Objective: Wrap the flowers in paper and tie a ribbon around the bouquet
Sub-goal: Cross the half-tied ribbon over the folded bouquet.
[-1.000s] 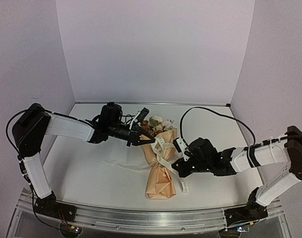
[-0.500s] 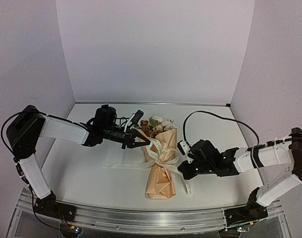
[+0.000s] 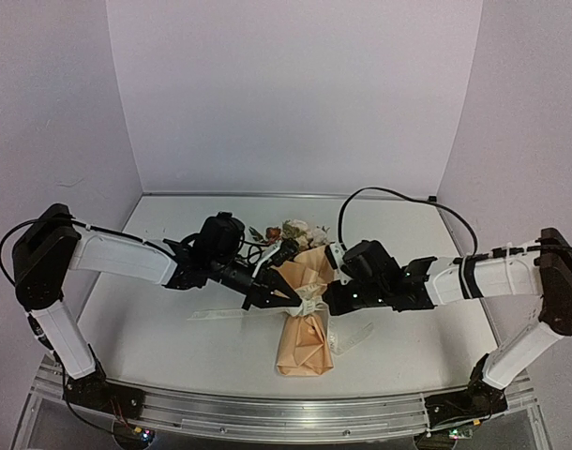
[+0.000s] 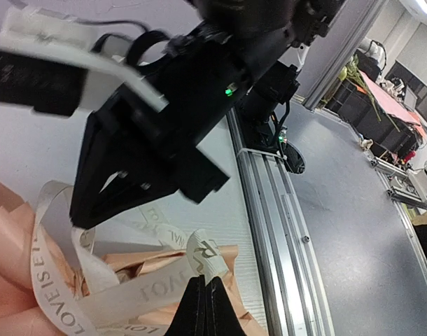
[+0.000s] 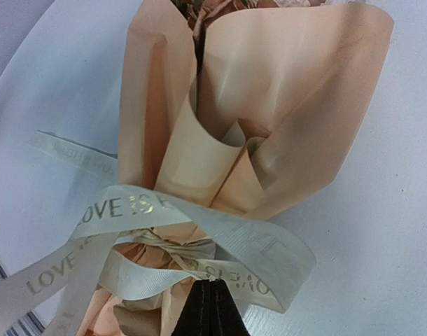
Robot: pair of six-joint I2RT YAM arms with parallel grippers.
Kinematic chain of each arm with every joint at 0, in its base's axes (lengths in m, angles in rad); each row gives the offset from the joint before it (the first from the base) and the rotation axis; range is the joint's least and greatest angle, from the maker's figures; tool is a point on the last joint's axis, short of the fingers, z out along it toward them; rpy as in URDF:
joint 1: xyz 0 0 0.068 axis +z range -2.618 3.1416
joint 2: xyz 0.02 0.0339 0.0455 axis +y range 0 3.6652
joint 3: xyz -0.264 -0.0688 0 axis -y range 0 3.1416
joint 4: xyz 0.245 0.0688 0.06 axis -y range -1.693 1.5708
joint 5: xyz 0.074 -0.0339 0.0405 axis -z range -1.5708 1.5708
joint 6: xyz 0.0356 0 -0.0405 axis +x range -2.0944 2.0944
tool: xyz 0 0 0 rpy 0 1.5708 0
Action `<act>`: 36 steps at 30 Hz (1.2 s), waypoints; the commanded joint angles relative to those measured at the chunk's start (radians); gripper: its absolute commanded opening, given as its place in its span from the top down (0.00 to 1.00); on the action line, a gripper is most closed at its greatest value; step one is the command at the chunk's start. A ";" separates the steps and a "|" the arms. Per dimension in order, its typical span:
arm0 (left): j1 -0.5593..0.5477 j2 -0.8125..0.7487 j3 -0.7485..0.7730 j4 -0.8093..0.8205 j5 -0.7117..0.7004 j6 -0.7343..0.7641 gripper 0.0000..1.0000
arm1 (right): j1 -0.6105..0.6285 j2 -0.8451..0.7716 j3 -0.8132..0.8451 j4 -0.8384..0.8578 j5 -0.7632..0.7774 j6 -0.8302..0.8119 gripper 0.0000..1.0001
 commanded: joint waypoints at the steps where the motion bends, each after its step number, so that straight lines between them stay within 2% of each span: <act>1: -0.056 -0.025 0.082 -0.066 -0.064 0.091 1.00 | -0.019 0.065 0.054 -0.024 -0.016 0.056 1.00; 7: -0.129 0.010 0.149 -0.201 -0.131 0.183 1.00 | -0.027 0.106 0.060 0.020 -0.022 0.073 1.00; 10: -0.157 0.043 0.170 -0.266 -0.162 0.217 0.96 | -0.030 0.112 0.051 0.064 -0.024 0.079 1.00; 18: -0.195 0.055 0.168 -0.314 -0.276 0.249 0.71 | -0.031 0.106 0.037 0.110 -0.040 0.080 1.00; 22: -0.193 -0.016 0.116 -0.228 -0.328 0.215 0.56 | -0.032 0.101 0.030 0.112 -0.044 0.075 1.00; 25: -0.182 -0.072 0.070 -0.137 -0.353 0.166 0.52 | -0.031 0.098 0.024 0.115 -0.042 0.075 1.00; 28: -0.147 -0.101 0.047 -0.082 -0.377 0.107 0.52 | -0.031 0.095 0.023 0.118 -0.048 0.077 1.00; 31: -0.108 -0.101 0.048 -0.076 -0.452 0.085 0.60 | -0.031 0.089 0.022 0.121 -0.055 0.077 1.00; 36: -0.068 -0.008 0.163 -0.221 -0.494 0.095 0.68 | -0.032 0.073 0.009 0.128 -0.046 0.080 1.00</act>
